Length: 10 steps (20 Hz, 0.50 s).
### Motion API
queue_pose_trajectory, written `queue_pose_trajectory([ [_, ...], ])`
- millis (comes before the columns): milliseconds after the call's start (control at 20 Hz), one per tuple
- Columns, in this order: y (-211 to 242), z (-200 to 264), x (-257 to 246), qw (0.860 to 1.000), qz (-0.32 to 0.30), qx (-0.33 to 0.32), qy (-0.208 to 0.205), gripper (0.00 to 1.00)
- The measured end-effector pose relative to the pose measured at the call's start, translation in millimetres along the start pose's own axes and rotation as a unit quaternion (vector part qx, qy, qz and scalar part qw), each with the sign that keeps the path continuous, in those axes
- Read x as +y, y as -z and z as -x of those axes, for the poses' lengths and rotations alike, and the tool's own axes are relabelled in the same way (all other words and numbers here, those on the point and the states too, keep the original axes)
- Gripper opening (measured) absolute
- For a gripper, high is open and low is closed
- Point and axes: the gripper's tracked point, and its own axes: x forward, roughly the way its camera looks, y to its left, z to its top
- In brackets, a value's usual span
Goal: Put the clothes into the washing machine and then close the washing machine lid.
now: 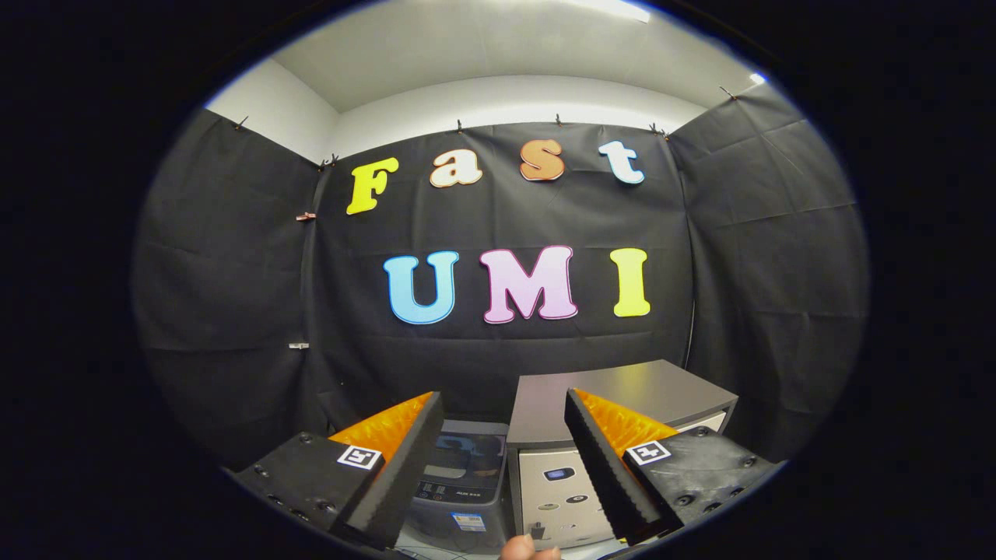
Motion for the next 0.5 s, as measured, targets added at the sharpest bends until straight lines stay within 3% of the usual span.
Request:
queue_pose_trajectory([
  [500, -1.9, 8.4, 4.0, 1.000, 0.002, -0.003, -0.013, 0.98],
])
